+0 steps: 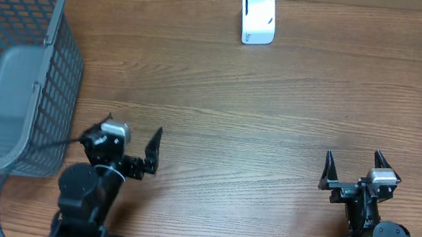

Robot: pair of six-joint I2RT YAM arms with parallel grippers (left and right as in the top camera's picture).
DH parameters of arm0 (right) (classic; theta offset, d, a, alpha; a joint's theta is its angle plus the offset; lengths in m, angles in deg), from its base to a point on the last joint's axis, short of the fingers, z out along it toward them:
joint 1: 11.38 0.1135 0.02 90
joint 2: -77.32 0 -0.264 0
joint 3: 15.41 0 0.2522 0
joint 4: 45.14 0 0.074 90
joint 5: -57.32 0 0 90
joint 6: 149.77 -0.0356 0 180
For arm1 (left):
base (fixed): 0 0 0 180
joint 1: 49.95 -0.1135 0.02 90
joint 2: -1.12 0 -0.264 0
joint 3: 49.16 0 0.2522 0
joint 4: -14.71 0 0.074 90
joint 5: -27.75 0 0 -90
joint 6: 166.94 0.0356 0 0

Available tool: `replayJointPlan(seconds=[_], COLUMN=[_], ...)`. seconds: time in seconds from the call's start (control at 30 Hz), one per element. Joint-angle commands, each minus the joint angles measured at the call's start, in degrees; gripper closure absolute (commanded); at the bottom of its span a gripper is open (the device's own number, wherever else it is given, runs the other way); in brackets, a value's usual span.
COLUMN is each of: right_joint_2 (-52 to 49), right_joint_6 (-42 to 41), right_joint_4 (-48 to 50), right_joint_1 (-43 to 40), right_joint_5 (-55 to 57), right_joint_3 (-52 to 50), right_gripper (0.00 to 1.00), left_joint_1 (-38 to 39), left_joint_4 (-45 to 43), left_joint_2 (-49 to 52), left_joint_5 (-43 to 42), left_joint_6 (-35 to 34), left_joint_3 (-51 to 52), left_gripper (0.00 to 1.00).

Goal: Scan the item barcode

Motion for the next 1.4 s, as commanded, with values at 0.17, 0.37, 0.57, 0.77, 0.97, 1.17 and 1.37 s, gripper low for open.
replayJointPlan(seconds=[0.17, 0.37, 0.57, 0.77, 0.97, 1.17, 1.37], right_joint_2=[0.63, 0.63, 0.63, 0.63, 0.63, 0.63, 0.63], right_joint_6=[0.04, 0.04, 0.04, 0.04, 0.04, 0.04, 0.04], right_joint_4=[0.42, 0.42, 0.42, 0.42, 0.42, 0.42, 0.42], right_joint_1=[0.33, 0.33, 0.33, 0.33, 0.33, 0.33, 0.33], right_joint_5=[0.37, 0.37, 0.37, 0.37, 0.37, 0.37, 0.37], right_joint_3=[-0.57, -0.57, -0.57, -0.57, -0.57, -0.57, -0.57], right_gripper=[0.00, 0.00, 0.00, 0.00, 0.00, 0.00, 0.00], left_joint_1=[-1.86, -5.33, -6.16, -6.40, -6.40, -6.40, -6.40], left_joint_4=[-4.59, -8.52, -9.94, -10.10, -10.32, -10.34, -10.29], left_joint_2=[-12.96, -18.53, -20.76, -20.76, -20.76, -20.76, -20.76], left_joint_5=[0.42, -0.55, 1.46, 3.39, 8.15, 8.61, 8.24], left_joint_6=[2.89, 1.44, 1.49, 1.44, -4.76, -5.42, -5.35], left_joint_3=[13.03, 18.64, 20.52, 20.81, 21.03, 21.09, 21.09], left_gripper=[0.00, 0.01, 0.00, 0.00, 0.00, 0.00, 0.00])
